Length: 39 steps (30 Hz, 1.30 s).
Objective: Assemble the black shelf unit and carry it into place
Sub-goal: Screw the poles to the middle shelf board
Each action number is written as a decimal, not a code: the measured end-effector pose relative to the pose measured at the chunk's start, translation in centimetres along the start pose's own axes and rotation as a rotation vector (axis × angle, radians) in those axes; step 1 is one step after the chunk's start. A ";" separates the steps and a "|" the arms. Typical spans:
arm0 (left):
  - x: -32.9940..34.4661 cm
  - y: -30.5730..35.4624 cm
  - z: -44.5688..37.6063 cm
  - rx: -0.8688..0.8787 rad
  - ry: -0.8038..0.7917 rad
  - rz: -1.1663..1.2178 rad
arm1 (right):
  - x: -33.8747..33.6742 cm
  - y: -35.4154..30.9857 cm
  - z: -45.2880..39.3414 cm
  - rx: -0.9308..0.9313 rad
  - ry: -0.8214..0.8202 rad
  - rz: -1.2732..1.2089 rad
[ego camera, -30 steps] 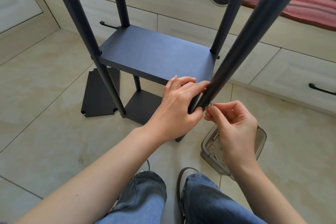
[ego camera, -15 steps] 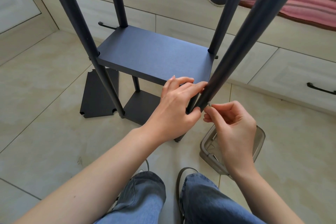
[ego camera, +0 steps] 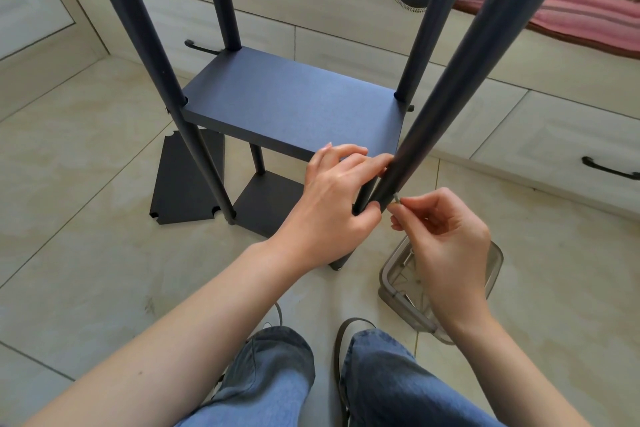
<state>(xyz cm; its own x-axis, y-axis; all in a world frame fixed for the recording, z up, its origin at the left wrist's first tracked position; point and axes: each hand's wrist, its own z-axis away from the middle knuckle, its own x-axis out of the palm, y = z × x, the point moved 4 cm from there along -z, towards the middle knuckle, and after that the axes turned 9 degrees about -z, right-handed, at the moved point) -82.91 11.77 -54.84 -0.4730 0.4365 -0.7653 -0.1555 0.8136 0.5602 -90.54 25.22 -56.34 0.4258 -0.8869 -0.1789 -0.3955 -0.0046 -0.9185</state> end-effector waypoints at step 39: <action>-3.1 3.1 -4.9 -0.119 -0.419 -0.193 | 1.0 0.9 0.4 0.311 0.139 -0.413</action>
<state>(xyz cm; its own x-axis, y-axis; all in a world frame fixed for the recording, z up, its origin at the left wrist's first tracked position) -86.13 11.07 -49.14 -0.0390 0.4193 -0.9070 -0.3156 0.8561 0.4093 -90.11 24.56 -57.47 0.3750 -0.8931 0.2485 0.0510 -0.2477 -0.9675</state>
